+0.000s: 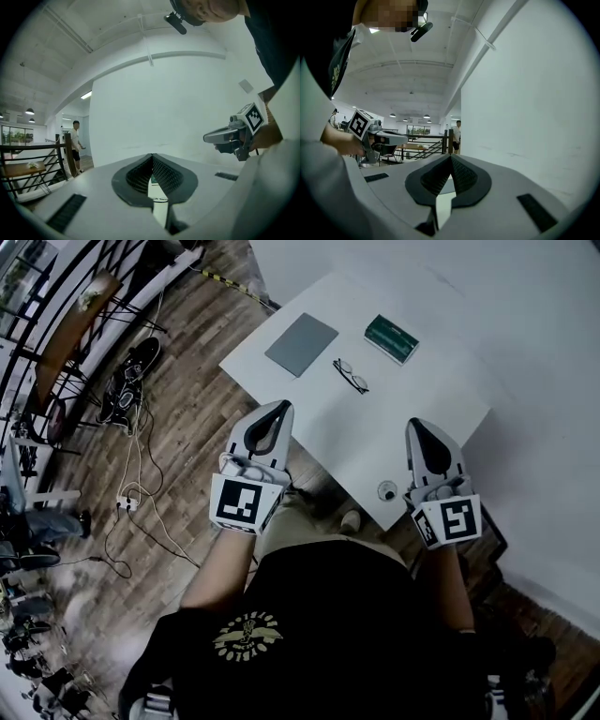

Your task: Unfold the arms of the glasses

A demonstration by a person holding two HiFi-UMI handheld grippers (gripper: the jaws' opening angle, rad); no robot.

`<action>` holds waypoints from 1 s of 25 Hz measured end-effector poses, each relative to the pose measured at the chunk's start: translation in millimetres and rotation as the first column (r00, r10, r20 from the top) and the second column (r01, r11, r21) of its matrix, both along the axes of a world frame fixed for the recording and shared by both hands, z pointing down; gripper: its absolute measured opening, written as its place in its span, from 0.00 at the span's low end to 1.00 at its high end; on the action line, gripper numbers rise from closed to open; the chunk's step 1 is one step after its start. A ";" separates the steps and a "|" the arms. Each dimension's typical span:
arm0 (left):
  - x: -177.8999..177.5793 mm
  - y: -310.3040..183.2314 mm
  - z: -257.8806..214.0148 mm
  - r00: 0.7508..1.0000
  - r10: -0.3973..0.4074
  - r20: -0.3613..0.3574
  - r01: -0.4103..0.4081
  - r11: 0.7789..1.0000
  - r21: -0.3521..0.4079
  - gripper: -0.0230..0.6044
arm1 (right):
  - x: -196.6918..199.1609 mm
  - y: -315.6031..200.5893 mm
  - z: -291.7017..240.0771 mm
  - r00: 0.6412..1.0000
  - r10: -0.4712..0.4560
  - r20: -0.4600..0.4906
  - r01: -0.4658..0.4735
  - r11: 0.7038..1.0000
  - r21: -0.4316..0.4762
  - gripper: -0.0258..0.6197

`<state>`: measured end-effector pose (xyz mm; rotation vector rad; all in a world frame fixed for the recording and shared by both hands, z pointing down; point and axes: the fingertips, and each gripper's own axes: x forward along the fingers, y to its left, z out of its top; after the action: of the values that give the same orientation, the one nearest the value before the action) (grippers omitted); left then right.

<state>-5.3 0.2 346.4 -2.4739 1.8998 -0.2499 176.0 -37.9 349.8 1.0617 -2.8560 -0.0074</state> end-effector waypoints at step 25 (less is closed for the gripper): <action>-136.8 -144.1 39.1 0.962 0.269 -0.036 -0.271 0.962 -0.044 0.05 | -146.1 -104.1 36.3 0.966 0.257 0.003 -0.255 0.960 -0.111 0.04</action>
<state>-142.1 -143.9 385.6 -2.7428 1.5555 -0.2573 29.9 -142.0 386.1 1.4034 -2.6737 0.1764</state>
